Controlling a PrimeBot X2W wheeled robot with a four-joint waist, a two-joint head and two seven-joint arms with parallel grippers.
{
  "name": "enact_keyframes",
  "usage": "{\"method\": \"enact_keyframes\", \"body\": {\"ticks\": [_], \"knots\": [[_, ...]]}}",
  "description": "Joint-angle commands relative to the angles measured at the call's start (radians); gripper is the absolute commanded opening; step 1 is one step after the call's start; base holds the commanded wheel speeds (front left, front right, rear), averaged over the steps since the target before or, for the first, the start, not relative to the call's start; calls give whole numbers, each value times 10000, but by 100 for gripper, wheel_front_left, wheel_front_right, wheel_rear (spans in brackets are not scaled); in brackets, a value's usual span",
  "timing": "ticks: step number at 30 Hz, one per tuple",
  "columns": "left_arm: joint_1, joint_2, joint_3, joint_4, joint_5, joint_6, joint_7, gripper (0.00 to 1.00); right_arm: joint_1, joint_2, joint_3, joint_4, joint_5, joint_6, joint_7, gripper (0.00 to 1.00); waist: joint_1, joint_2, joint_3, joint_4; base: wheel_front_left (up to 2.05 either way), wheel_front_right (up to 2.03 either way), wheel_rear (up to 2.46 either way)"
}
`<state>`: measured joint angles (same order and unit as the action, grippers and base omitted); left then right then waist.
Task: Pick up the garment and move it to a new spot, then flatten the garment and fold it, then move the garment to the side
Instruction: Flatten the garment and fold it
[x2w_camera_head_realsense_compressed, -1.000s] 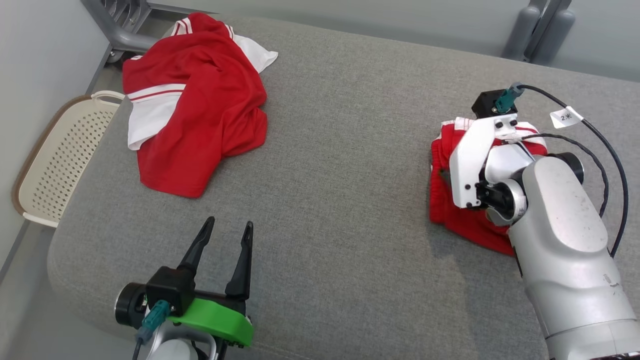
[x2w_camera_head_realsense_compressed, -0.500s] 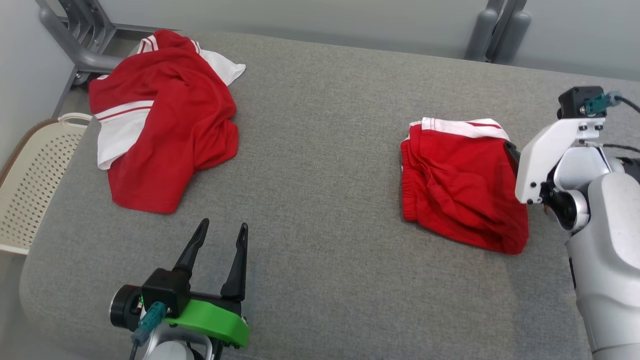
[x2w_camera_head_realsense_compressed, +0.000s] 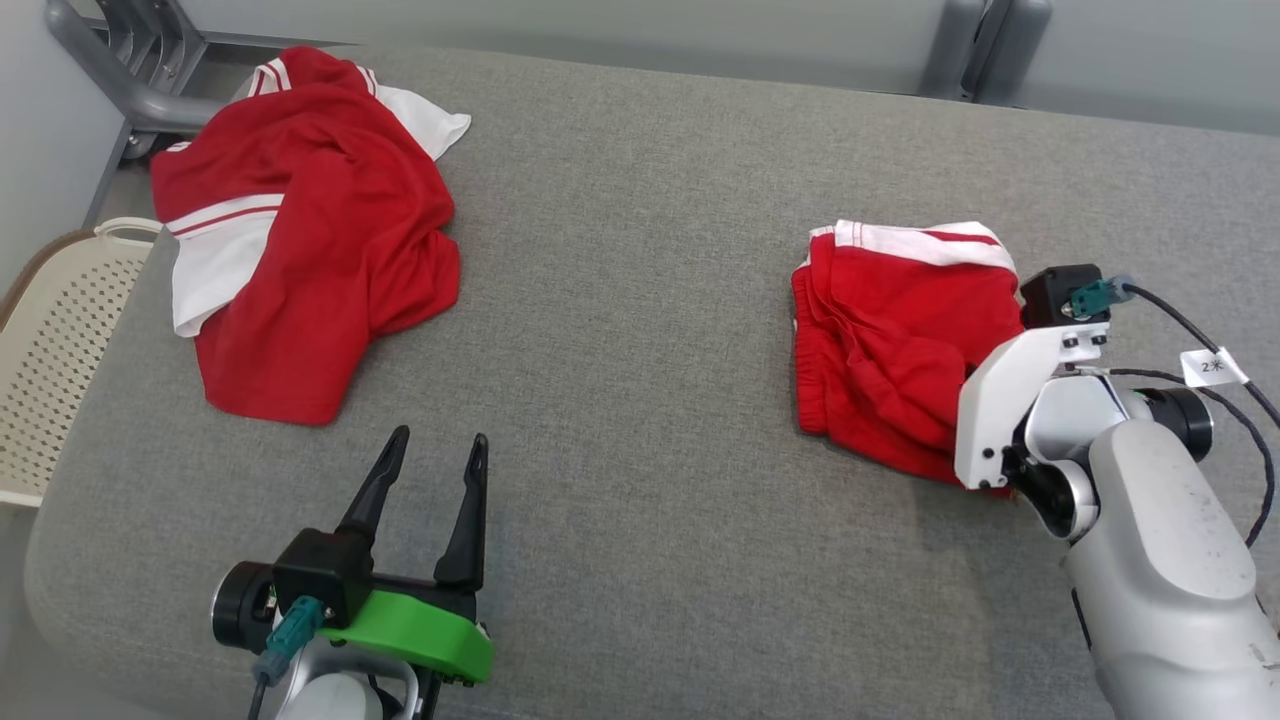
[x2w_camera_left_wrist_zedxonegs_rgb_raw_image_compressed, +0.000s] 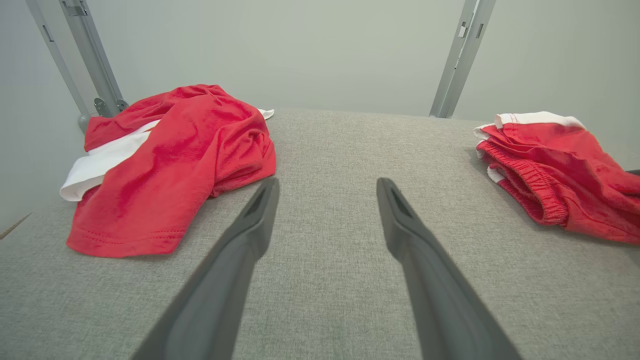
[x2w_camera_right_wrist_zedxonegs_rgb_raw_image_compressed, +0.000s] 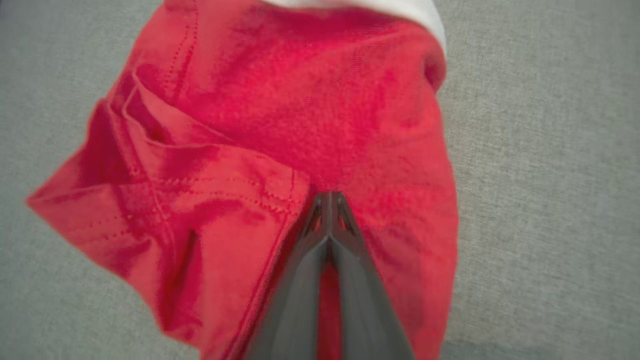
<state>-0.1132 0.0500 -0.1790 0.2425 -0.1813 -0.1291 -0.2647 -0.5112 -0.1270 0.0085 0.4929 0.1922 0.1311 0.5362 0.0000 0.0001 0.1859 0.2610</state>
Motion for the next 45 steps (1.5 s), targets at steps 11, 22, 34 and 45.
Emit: {"method": "enact_keyframes", "body": {"ticks": [11, 22, 34, 45], "knots": [[8, 10, -3, 25, -142, -13, 1, 100, 190, 466, 1660, -84, 631, -6, -83, 0, 0, -1, -5, 222, 0, 0, 0], [-14, 11, -108, 59, -271, -7, 1, 100, 132, 727, 3345, 86, 1160, -3, -63, 0, 0, -1, -99, 411, 0, 0, 0], [224, 11, 24, 17, -218, 44, 1, 100, -210, 762, 3477, -128, 1049, -5, -164, 0, 0, -1, -360, 422, 0, 0, 0], [226, 10, 25, 10, -209, 23, 1, 100, 572, 746, 5770, -1554, 2693, -5, 183, 0, 0, -1, -403, 259, 0, 0, 0]]}}
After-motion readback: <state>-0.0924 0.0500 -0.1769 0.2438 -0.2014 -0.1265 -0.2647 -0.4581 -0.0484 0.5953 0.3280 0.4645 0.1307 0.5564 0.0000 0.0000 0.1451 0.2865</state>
